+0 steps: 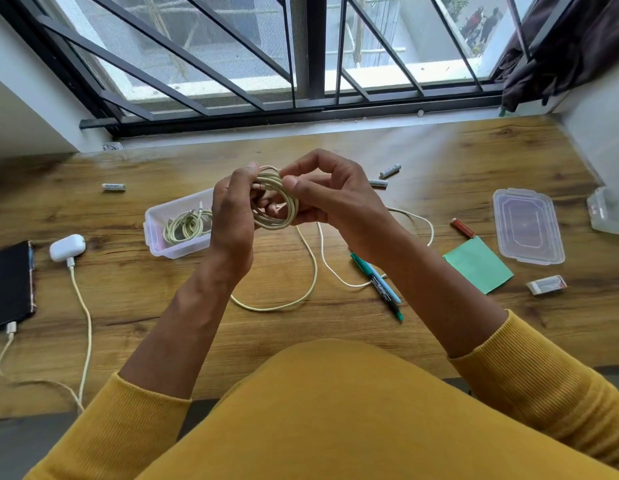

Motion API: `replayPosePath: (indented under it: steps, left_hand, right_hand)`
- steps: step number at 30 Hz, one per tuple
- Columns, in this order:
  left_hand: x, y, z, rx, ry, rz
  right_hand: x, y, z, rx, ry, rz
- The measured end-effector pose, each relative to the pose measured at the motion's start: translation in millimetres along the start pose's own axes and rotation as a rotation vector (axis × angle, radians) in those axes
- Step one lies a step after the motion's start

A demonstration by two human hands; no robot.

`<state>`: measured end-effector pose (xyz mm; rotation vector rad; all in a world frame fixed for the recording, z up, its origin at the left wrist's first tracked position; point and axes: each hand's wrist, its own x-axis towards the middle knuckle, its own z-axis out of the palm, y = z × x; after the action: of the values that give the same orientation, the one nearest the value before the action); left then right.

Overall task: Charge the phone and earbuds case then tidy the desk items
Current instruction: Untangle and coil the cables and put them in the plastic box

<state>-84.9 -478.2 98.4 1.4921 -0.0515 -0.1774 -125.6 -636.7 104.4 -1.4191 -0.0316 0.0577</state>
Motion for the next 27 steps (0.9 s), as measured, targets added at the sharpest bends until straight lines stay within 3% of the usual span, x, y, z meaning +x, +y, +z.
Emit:
replayPosePath:
  steps: [4,10,13,19,27]
  left_hand:
    - [3,-3,-4,0.032,-0.066,0.000]
    - [6,2,-20,0.105,-0.409,-0.018]
    - [8,3,-22,0.189,-0.473,0.050]
    - [17,-5,-27,0.365,-0.428,0.107]
    - [18,-16,-25,0.423,-0.193,0.221]
  right_hand:
    - [-1,1,-2,0.034,-0.033,-0.024]
    - [3,0,-16,0.015,0.013,-0.022]
    - [4,0,-20,0.001,0.026,-0.017]
    - [5,0,-28,-0.032,0.053,0.004]
    - [5,4,-29,-0.049,0.065,0.033]
